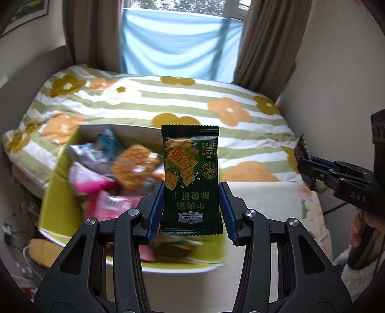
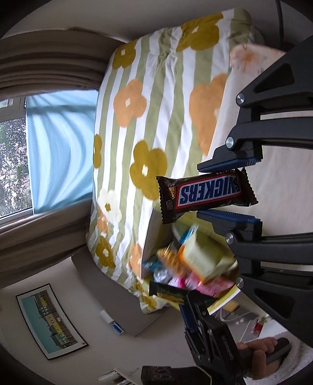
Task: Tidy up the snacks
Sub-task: 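Carry the green packet and Snickers bar over the box with both grippers, then open both grippers to drop the green packet and Snickers bar into the box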
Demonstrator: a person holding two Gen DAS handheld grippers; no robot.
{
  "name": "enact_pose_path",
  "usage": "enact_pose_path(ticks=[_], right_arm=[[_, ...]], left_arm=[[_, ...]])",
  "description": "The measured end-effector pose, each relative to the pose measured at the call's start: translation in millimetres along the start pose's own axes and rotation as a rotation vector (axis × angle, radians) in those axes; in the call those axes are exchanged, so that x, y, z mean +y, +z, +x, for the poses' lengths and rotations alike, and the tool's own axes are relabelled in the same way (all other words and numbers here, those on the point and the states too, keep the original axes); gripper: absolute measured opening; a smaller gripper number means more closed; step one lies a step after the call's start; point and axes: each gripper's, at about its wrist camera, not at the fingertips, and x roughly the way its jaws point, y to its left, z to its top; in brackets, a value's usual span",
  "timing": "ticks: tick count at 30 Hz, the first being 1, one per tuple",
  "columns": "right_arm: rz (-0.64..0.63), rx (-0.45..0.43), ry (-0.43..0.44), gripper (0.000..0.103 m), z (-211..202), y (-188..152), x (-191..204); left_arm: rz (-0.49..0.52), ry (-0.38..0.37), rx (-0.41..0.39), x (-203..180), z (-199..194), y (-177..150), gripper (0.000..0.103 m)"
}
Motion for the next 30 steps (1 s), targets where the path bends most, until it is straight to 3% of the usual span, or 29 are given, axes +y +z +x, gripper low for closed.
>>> enact_pose_path(ticks=[8, 17, 19, 21, 22, 24, 30], right_arm=[[0.009, 0.006, 0.010, 0.029, 48, 22, 78], [0.046, 0.062, 0.001, 0.029, 88, 23, 122], [0.049, 0.075, -0.003, 0.029, 93, 22, 126], [0.053, 0.090, -0.005, 0.029, 98, 23, 130], [0.051, 0.095, -0.005, 0.029, 99, 23, 130], [0.047, 0.102, -0.004, 0.029, 101, 22, 131], [0.039, 0.120, 0.011, 0.029, 110, 24, 142]], left_arm=[[0.000, 0.021, 0.059, 90, 26, 13, 0.041], [0.058, 0.006, 0.140, 127, 59, 8, 0.041], [0.075, 0.002, 0.168, 128, 63, 7, 0.049], [0.080, 0.002, 0.180, 129, 64, 6, 0.097], [0.078, 0.009, 0.156, 130, 60, 4, 0.103], [0.089, 0.031, 0.126, 129, 53, 3, 0.103], [0.086, 0.057, 0.159, 135, 42, -8, 0.103]])
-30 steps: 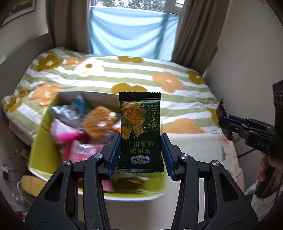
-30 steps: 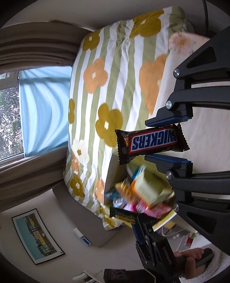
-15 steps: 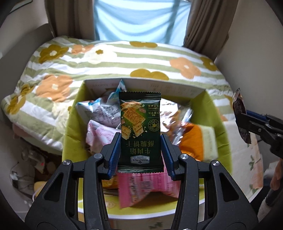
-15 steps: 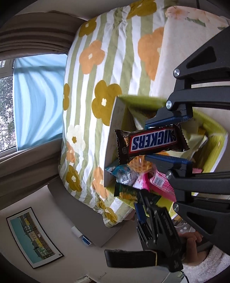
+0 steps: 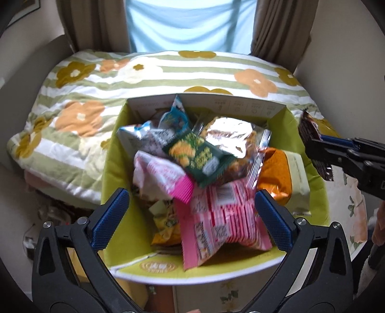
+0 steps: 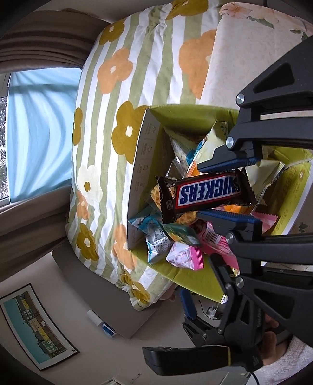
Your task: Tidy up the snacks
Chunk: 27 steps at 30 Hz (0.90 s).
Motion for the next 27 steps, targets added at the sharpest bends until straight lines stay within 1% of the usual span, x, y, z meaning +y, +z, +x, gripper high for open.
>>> enact_pose_path(ticks=[7, 9, 10, 11, 12, 13, 17, 22, 25, 27], right_arm=[[-0.018, 0.021, 0.005, 0.029, 13, 2, 12], [-0.013, 0.022, 0.012, 0.047, 17, 4, 15], [-0.009, 0.014, 0.019, 0.066, 18, 5, 15], [-0.006, 0.003, 0.019, 0.083, 18, 6, 17], [-0.003, -0.006, 0.014, 0.089, 18, 6, 18], [-0.003, -0.006, 0.005, 0.092, 18, 5, 19], [0.007, -0.006, -0.059, 0.092, 19, 0, 18], [0.039, -0.014, -0.081, 0.092, 12, -4, 13], [0.053, -0.033, -0.091, 0.092, 1, -6, 12], [0.057, -0.052, -0.095, 0.092, -10, -8, 13]], left_arm=[[-0.008, 0.024, 0.005, 10, -5, -12, 0.103], [-0.013, 0.028, 0.003, 13, -7, -14, 0.103], [-0.014, 0.030, 0.003, 14, -7, -15, 0.103], [-0.014, 0.032, 0.003, 15, -8, -16, 0.103], [-0.015, 0.032, 0.003, 17, -8, -16, 0.103], [-0.016, 0.031, 0.002, 17, -9, -17, 0.103], [-0.019, 0.030, 0.000, 19, -10, -19, 0.103], [-0.010, 0.015, 0.000, 15, -11, -20, 0.103], [0.009, 0.025, -0.019, 9, -19, -19, 0.103], [0.014, 0.036, -0.046, 3, -32, -18, 0.103]])
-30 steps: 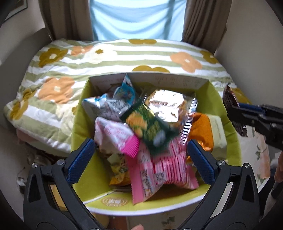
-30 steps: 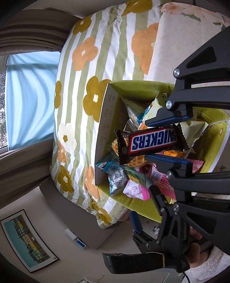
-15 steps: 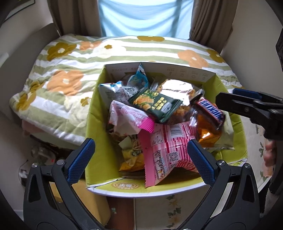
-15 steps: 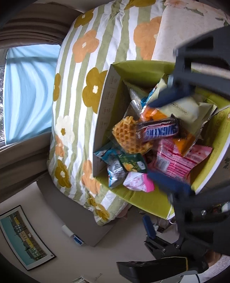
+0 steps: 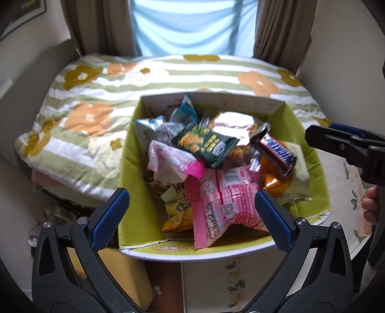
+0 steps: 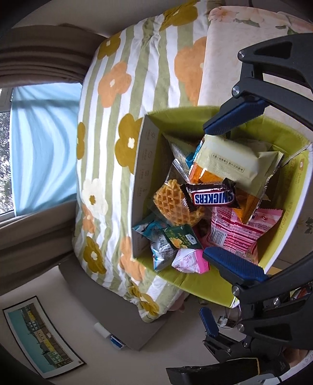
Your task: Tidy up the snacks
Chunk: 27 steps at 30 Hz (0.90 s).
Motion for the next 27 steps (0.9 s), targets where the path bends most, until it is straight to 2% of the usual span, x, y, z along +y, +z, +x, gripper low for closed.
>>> enact_pose_path(ticks=[7, 12, 14, 20, 27], right_arm=[[0.001, -0.115, -0.035, 0.092, -63, -6, -8], [-0.016, -0.231, -0.074, 0.092, -124, -23, -16], [-0.029, -0.286, -0.120, 0.092, -154, -37, -18], [-0.021, -0.373, -0.232, 0.093, -216, -82, -29], [0.012, -0.417, -0.314, 0.093, -256, -126, -42]], left_arm=[[0.006, 0.020, -0.137, -25, -63, 0, 0.103], [0.004, 0.025, -0.262, -52, -120, -12, 0.103], [-0.002, 0.023, -0.313, -64, -142, -22, 0.103], [-0.007, 0.007, -0.404, -99, -191, -53, 0.103], [-0.011, 0.006, -0.454, -127, -223, -92, 0.103]])
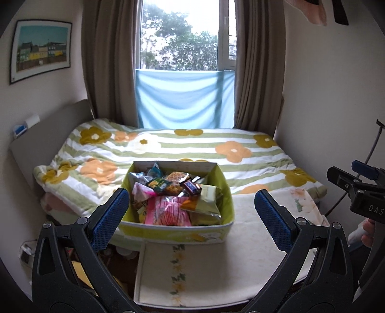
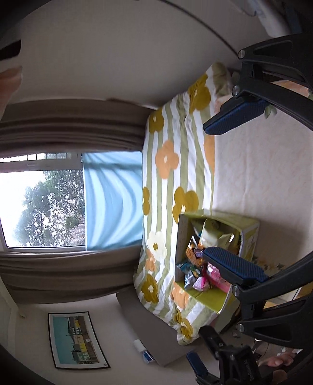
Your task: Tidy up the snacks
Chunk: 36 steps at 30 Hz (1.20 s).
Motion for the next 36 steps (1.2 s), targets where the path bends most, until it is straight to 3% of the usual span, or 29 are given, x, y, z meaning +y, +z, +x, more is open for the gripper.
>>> enact_pose_path(ticks=[13, 36], right_arm=[[0.030, -0.023, -0.037, 0.093, -39, -32, -21], [0.055, -0.052, -0.051, 0.093, -52, -35, -30]], left_arm=[[0.008, -0.003, -0.029, -22, -39, -23, 0.103], [0.027, -0.009, -0.039, -34, -43, -21, 0.103]])
